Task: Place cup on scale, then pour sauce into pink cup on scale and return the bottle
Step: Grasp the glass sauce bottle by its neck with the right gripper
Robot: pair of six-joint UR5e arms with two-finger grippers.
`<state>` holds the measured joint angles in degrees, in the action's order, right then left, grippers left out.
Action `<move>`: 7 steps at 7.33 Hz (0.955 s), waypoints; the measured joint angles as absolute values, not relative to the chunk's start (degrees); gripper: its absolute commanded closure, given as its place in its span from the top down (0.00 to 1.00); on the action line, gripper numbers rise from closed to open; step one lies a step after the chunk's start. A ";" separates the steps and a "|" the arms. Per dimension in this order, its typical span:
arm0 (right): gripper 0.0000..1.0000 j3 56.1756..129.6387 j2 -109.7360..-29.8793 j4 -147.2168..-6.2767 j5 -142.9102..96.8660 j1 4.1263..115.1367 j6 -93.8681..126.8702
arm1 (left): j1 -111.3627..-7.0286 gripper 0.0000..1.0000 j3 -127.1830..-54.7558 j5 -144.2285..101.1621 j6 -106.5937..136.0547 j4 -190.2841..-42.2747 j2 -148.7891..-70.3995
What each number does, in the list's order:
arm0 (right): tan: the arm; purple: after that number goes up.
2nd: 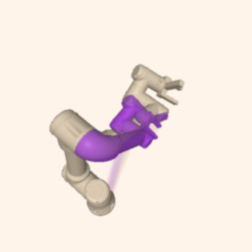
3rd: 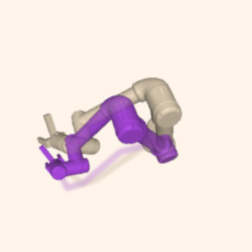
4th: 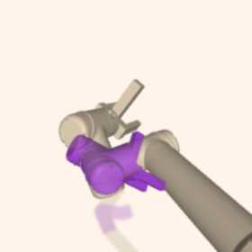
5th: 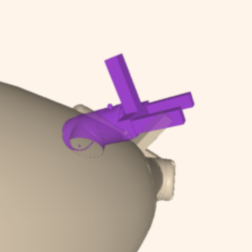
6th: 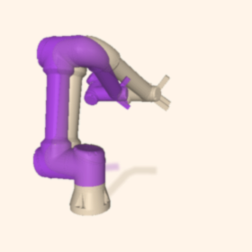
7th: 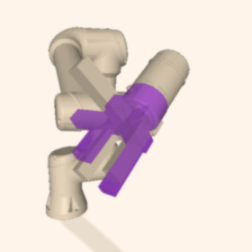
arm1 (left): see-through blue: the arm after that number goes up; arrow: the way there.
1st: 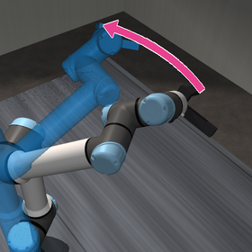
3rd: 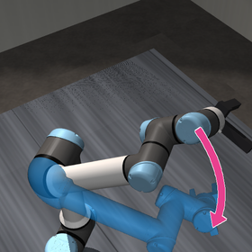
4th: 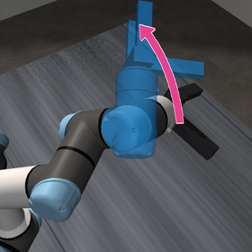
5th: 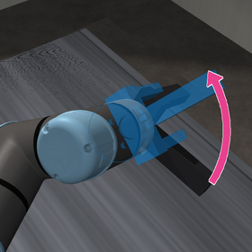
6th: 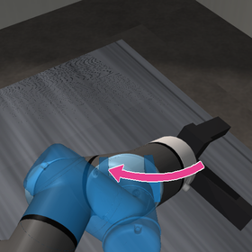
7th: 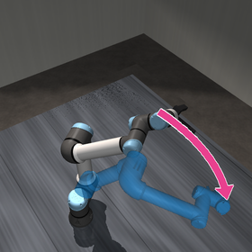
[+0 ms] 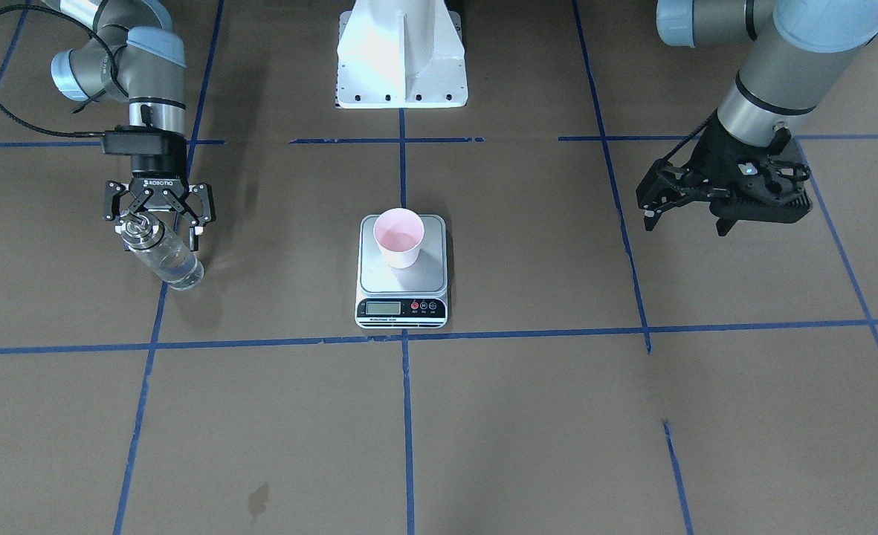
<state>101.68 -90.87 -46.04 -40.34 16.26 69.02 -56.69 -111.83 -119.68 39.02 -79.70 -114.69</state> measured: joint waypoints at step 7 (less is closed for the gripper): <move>1.00 100.82 -89.67 -45.96 -41.90 17.64 68.72 | -56.69 1.00 -112.66 -119.71 39.20 -79.29 -114.86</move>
<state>100.82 -89.67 -45.96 -41.90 17.64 68.72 -56.69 -112.66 -119.71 39.20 -79.29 -114.86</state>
